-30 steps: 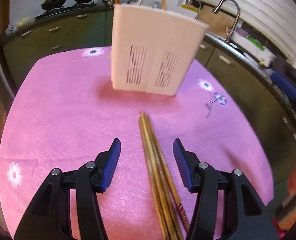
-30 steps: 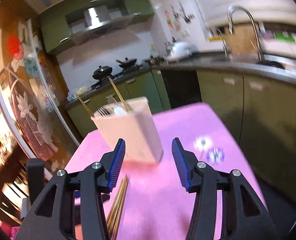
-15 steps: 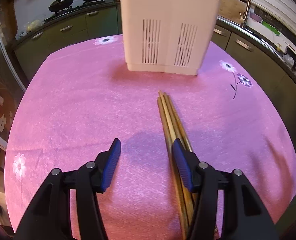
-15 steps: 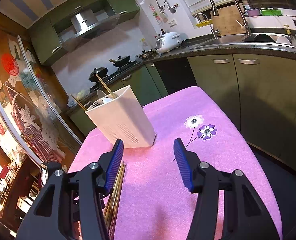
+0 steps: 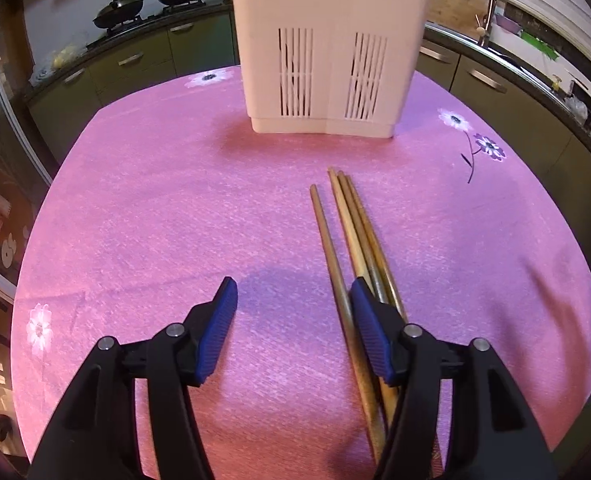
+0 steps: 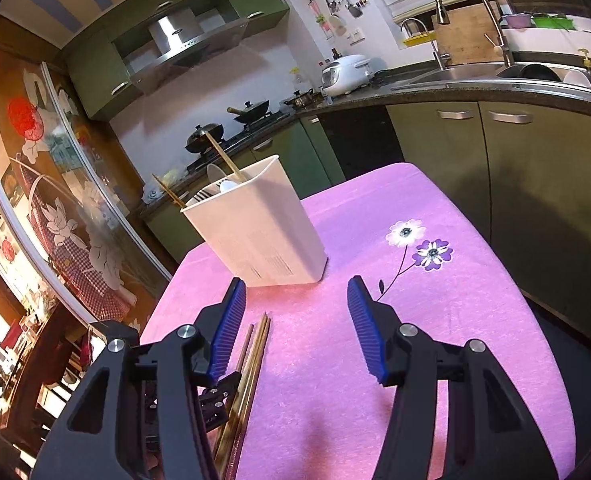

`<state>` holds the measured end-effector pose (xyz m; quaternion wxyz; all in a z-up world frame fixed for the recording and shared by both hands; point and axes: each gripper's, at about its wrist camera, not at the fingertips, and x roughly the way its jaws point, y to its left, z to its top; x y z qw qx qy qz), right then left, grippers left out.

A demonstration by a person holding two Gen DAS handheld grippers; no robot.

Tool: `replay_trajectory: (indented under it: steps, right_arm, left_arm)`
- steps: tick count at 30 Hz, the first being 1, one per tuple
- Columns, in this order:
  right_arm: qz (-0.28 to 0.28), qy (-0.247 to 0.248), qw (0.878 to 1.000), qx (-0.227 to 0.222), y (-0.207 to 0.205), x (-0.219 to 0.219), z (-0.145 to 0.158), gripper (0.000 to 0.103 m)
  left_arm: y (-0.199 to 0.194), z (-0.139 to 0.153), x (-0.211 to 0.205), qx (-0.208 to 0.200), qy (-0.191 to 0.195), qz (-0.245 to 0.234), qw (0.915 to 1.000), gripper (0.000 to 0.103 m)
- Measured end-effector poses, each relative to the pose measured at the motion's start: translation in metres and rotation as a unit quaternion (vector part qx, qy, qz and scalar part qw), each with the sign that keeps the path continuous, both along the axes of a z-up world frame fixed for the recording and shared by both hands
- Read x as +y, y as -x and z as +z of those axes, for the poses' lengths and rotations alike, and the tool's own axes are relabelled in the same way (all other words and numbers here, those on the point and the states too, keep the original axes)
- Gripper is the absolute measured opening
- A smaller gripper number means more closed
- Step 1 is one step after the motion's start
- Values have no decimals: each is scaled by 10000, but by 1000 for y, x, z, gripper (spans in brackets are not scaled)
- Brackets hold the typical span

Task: Organize utensils
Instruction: 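Close the left tool on a chopstick while the right tool grasps another chopstick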

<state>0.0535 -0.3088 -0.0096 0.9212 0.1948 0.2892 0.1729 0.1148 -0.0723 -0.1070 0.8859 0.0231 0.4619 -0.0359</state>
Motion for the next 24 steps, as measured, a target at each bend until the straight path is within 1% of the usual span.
replay_trajectory:
  steps: [4, 5, 6, 7, 9, 11, 13, 14, 17, 22, 24]
  right_arm:
    - [-1, 37, 10000, 28, -1, 2, 0, 57]
    - [10, 52, 10000, 42, -2, 3, -1, 57]
    - [36, 51, 10000, 68, -3, 5, -2, 57]
    - [70, 64, 9999, 100, -4, 7, -3, 57]
    - [149, 130, 9997, 159, -5, 13, -6, 57]
    - [258, 198, 9992, 228, -8, 21, -10, 57]
    - [324, 271, 9987, 283, -9, 26, -13, 58]
    - [352, 302, 9984, 325, -10, 29, -15, 59]
    - [459, 492, 9966, 472, -13, 37, -21, 60]
    - [742, 1064, 9887, 756, -21, 63, -42, 60]
    - [883, 1251, 9835, 959, -28, 80, -57, 60]
  left_arm:
    - [-2, 0, 6, 13, 22, 99, 9999, 58]
    - [-1, 0, 5, -1, 17, 90, 10000, 55]
    - [0, 0, 2, -35, 3, 31, 10000, 47]
    - [0, 0, 0, -50, -3, -24, 10000, 43]
    - [0, 1, -8, -56, 4, -172, 9998, 25]
    - [-1, 2, -11, -53, 19, -264, 9996, 18]
    - [-2, 2, -10, -33, 72, -302, 9995, 14]
    - [-3, 2, -6, -10, 120, -303, 9995, 10]
    - [-3, 2, 5, 92, 270, -294, 9992, 9]
    - [3, 2, 13, 103, 241, -344, 9991, 8]
    - [4, 2, 13, 81, 226, -334, 9992, 8]
